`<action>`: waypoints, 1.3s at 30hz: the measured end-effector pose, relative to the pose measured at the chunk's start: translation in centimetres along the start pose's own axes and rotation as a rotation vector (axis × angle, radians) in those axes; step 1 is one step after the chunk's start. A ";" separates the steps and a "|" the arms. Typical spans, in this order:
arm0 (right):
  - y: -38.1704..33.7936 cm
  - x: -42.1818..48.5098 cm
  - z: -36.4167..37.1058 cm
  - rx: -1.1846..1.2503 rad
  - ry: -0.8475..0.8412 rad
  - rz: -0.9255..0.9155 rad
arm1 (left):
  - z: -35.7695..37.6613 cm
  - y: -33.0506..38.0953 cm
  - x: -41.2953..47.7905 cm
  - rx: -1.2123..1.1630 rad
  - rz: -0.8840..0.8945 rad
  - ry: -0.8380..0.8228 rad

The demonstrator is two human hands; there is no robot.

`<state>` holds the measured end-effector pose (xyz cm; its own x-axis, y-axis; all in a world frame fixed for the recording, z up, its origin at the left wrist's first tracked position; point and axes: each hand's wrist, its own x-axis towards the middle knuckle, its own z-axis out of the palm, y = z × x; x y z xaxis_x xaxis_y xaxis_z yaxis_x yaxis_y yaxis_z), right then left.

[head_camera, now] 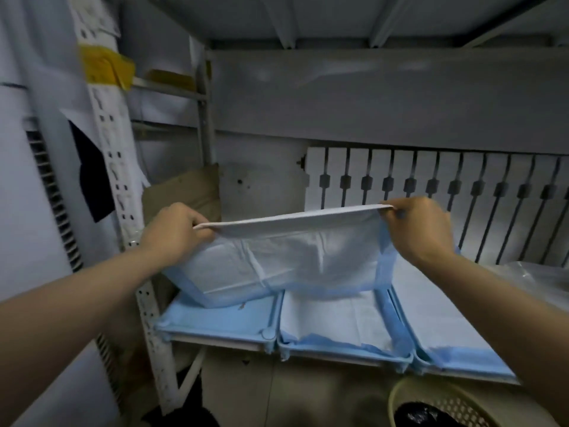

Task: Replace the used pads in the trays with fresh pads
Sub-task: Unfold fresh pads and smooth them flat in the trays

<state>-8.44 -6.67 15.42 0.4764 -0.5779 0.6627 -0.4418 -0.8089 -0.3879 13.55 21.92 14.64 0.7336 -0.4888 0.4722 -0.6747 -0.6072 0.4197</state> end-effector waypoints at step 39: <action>-18.0 -1.7 1.1 0.856 -0.511 -0.076 | -11.0 -3.0 -3.3 0.030 -0.177 -0.222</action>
<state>-0.41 8.73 20.57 0.8390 -0.3356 0.4284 0.2047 -0.5348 -0.8198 12.24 32.19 20.36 0.8418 -0.4970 0.2108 -0.5344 -0.7119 0.4556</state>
